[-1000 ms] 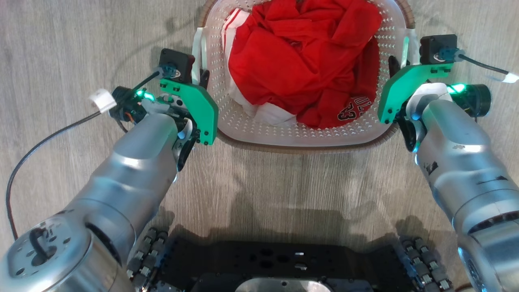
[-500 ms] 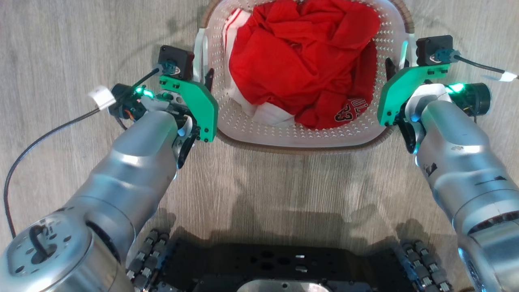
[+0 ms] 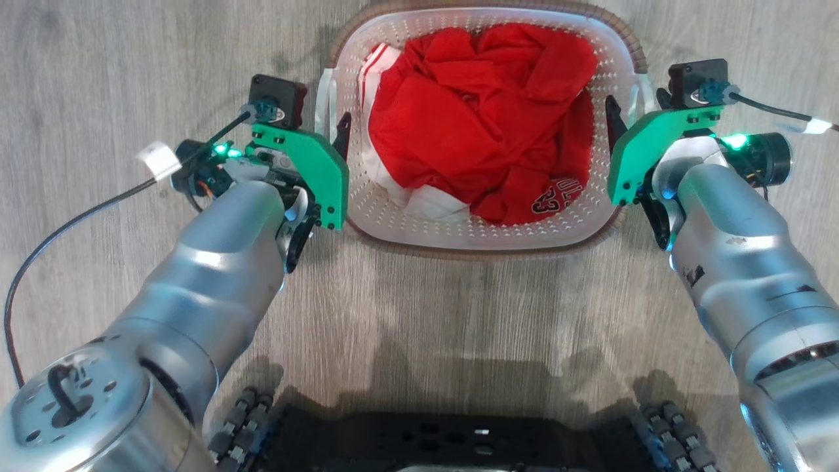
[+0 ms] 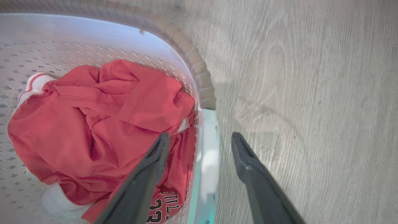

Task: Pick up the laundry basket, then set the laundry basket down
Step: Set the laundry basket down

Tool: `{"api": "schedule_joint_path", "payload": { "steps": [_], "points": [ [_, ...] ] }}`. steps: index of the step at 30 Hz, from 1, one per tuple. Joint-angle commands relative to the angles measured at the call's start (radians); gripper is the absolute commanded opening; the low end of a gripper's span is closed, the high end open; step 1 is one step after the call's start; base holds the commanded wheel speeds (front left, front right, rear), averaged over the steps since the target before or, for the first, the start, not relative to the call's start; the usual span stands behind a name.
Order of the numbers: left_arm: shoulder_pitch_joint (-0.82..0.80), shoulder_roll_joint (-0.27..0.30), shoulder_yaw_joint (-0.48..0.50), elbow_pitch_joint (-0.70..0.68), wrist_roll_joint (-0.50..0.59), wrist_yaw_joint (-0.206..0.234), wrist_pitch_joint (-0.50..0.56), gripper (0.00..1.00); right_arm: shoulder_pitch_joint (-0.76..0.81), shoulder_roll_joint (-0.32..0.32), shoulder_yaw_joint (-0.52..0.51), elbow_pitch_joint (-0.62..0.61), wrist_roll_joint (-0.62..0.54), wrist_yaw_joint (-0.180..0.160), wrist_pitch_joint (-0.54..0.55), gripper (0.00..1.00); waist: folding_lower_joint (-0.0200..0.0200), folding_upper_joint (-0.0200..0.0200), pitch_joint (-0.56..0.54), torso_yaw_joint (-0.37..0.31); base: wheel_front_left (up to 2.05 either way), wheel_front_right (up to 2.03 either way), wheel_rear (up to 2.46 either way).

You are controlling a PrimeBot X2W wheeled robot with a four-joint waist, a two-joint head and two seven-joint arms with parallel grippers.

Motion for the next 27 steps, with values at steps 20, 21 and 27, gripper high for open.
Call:
{"api": "schedule_joint_path", "payload": {
  "steps": [20, 21, 27],
  "points": [
    [0.12, 0.097, 0.27, -0.199, 0.198, 0.075, -0.03, 1.0, 0.148, 0.021, -0.058, -0.235, -0.025, 0.003, -0.065, 1.0, 0.0, -0.0001, -0.251, -0.03, 0.0, 0.0, 0.0],
    [0.141, 0.106, 0.307, -0.23, 0.223, 0.085, -0.03, 1.0, 0.17, 0.021, -0.067, -0.267, -0.029, 0.003, -0.065, 1.0, 0.0, -0.0001, -0.267, -0.032, 0.0, 0.0, 0.0],
    [0.301, 0.142, 0.518, -0.414, 0.397, 0.116, -0.03, 1.0, 0.298, 0.021, -0.104, -0.449, -0.057, 0.003, -0.065, 1.0, 0.0, -0.0001, -0.355, -0.043, 0.0, 0.0, 0.0]
  ]
}}
